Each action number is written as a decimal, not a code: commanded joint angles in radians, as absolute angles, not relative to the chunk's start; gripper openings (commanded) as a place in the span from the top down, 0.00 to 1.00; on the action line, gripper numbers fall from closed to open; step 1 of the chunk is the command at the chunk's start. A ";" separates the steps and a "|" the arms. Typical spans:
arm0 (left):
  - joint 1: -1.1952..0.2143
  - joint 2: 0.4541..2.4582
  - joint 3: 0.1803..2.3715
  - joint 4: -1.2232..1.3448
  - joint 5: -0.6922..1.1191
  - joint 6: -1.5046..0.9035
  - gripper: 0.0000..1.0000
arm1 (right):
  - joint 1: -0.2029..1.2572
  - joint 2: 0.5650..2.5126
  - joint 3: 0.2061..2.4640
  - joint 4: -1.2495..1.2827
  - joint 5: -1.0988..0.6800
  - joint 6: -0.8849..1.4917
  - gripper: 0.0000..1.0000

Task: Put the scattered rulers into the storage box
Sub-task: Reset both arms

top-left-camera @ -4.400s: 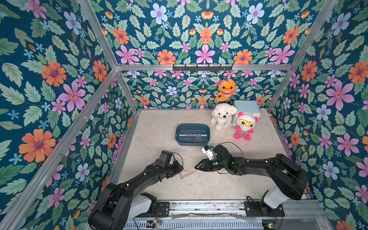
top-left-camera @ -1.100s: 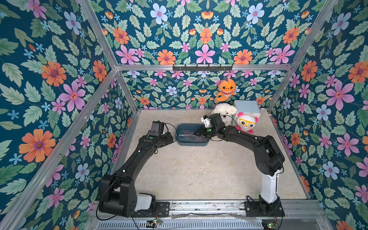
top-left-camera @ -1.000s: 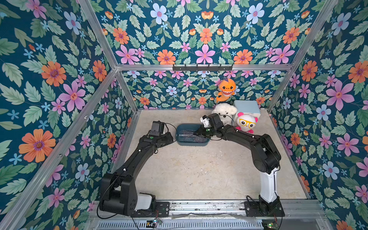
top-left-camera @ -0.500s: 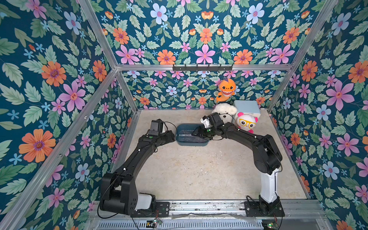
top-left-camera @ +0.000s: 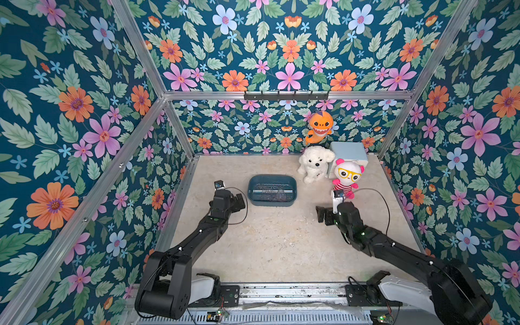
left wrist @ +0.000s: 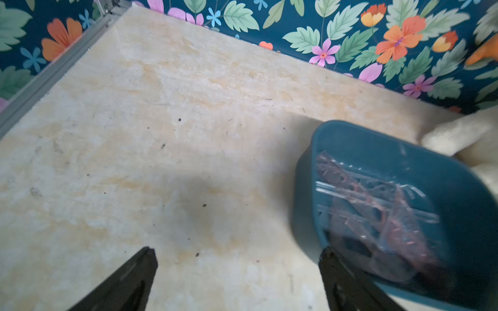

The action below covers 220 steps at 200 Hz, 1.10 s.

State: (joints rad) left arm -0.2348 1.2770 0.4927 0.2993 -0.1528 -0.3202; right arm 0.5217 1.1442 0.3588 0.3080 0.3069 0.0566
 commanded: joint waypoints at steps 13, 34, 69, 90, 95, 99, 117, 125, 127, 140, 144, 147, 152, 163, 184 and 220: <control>-0.204 1.330 0.499 0.567 -0.208 -0.179 0.01 | 0.311 1.103 0.317 0.629 0.403 -0.072 0.01; -0.200 1.368 0.524 0.589 -0.174 -0.083 0.01 | 0.208 1.269 0.217 0.949 0.432 -0.080 0.01; -0.169 1.475 0.473 0.717 -0.150 0.014 0.01 | 0.029 1.448 0.207 1.122 0.235 0.049 0.01; -0.117 1.519 0.467 0.762 -0.054 0.000 0.01 | -0.012 1.436 0.250 1.013 0.126 0.056 0.01; -0.110 1.522 0.468 0.772 -0.041 -0.001 0.01 | -0.012 1.434 0.253 1.002 0.123 0.052 0.01; -0.106 1.513 0.467 0.748 -0.035 -0.005 0.01 | -0.012 1.439 0.250 1.011 0.123 0.052 0.01; -0.095 1.477 0.410 0.814 -0.034 -0.012 0.01 | -0.012 1.448 0.258 1.016 0.131 0.057 0.01; -0.101 1.461 0.387 0.845 -0.032 -0.006 0.01 | -0.012 1.444 0.267 0.986 0.141 0.057 0.01; -0.102 1.456 0.382 0.845 -0.033 -0.005 0.01 | -0.012 1.443 0.270 0.983 0.146 0.057 0.01; -0.121 1.426 0.339 0.902 -0.074 0.000 0.01 | -0.012 1.449 0.270 0.993 0.154 0.061 0.01; -0.126 1.417 0.328 0.911 -0.087 0.000 0.01 | -0.012 1.450 0.274 0.987 0.149 0.058 0.01; -0.127 1.413 0.321 0.927 -0.098 -0.002 0.01 | -0.012 1.449 0.278 0.980 0.143 0.056 0.01; -0.127 1.412 0.313 0.938 -0.121 -0.010 0.01 | -0.012 1.448 0.283 0.963 0.135 0.051 0.01; -0.124 1.425 0.288 1.030 -0.178 0.045 0.01 | -0.012 1.447 0.285 0.959 0.128 0.046 0.01; -0.041 1.548 0.268 1.191 -0.146 -0.013 0.01 | -0.012 1.448 0.284 0.960 0.127 0.046 0.01; -0.017 1.599 0.301 1.181 -0.063 -0.007 0.01 | -0.012 1.448 0.286 0.960 0.126 0.045 0.01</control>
